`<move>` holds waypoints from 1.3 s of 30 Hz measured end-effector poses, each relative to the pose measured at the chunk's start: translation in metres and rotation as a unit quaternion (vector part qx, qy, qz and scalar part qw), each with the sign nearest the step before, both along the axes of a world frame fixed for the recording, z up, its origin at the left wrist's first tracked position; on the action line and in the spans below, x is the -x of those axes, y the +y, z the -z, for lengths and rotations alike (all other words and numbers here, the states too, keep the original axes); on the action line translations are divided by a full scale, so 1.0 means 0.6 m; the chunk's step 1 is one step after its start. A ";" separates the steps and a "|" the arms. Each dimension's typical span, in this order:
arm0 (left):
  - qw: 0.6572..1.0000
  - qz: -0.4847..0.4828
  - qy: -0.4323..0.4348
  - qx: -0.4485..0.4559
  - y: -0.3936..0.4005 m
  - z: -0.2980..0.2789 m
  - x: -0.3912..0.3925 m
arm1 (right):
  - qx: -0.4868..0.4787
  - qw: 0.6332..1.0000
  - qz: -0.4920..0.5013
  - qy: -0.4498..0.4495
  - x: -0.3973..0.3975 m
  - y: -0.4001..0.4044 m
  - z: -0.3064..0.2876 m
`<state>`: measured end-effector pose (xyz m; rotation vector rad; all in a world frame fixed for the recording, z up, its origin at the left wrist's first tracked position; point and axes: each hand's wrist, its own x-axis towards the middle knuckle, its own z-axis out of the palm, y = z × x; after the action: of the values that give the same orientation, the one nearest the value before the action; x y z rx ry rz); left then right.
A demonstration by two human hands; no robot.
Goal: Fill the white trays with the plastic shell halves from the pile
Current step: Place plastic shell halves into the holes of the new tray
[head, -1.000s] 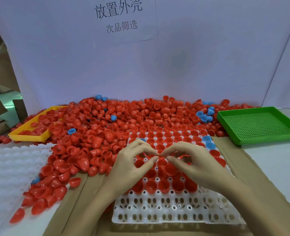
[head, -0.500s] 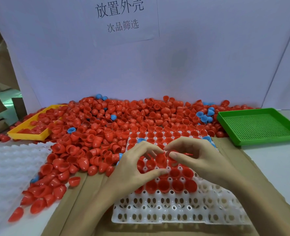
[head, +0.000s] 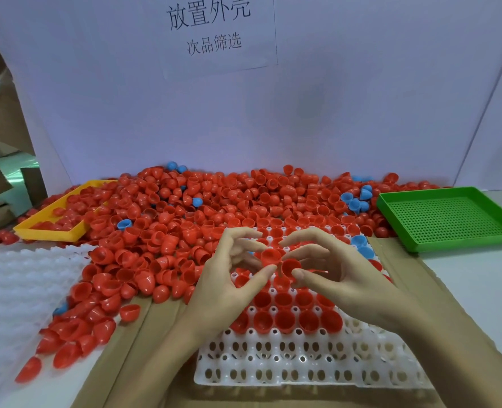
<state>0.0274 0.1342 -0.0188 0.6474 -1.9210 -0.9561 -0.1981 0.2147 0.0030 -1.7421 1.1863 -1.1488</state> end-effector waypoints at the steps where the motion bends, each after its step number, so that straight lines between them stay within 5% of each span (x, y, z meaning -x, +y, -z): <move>1: 1.000 -0.009 -0.006 -0.002 -0.001 0.000 0.000 | 0.004 1.000 0.002 0.003 -0.002 0.000 0.000; 10: 0.994 -0.024 -0.095 0.052 0.004 0.005 0.003 | 0.034 0.988 0.068 0.131 -0.003 -0.006 0.010; 21: 0.994 -0.102 -0.015 0.033 -0.023 -0.007 -0.010 | -0.133 0.980 0.016 0.148 0.122 0.026 -0.031; 39: 0.963 -0.211 -0.156 0.069 -0.066 0.015 -0.039 | -0.136 0.966 0.012 0.218 0.112 0.021 -0.020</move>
<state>0.0509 0.0944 -0.0276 1.1219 -1.9819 -0.4667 -0.2656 0.2274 0.0153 -1.8151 1.5459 -0.5877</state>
